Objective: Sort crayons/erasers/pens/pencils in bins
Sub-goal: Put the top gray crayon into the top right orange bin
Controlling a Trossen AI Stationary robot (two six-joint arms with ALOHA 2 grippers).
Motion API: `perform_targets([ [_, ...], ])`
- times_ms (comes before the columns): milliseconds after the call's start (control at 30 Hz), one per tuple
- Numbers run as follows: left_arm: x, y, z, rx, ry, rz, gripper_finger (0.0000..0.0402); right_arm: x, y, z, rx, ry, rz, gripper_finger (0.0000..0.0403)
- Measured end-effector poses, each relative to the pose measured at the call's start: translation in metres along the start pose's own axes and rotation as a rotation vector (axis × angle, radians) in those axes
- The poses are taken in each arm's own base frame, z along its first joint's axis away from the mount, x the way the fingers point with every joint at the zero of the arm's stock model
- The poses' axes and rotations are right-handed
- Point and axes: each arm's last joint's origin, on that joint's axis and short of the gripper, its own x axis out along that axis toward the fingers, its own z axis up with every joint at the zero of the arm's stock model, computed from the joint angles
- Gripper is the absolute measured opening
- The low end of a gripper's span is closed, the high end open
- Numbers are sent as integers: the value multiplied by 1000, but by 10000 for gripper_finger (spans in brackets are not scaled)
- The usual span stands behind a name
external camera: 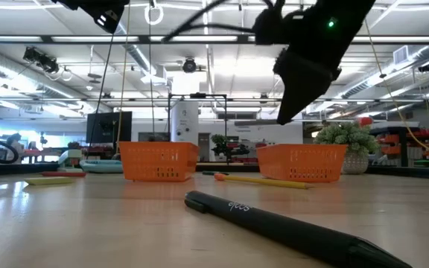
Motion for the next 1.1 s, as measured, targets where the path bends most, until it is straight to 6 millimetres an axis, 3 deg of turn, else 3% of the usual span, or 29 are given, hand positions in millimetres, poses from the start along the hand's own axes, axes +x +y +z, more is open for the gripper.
perform_targets([
  [267, 0, 0, 0, 0, 3, 0, 37, 3, -37, 10, 67, 51, -44, 33],
  [467, 0, 0, 0, 0, 4, 0, 32, 10, -71, -9, 188, 98, -23, 33],
  [767, 0, 0, 1, 0, -9, 0, 40, 37, -95, -46, 340, 68, 162, 33],
  [1100, 0, 0, 1, 0, -15, 0, 39, 45, -114, -36, 405, 133, 293, 33],
])
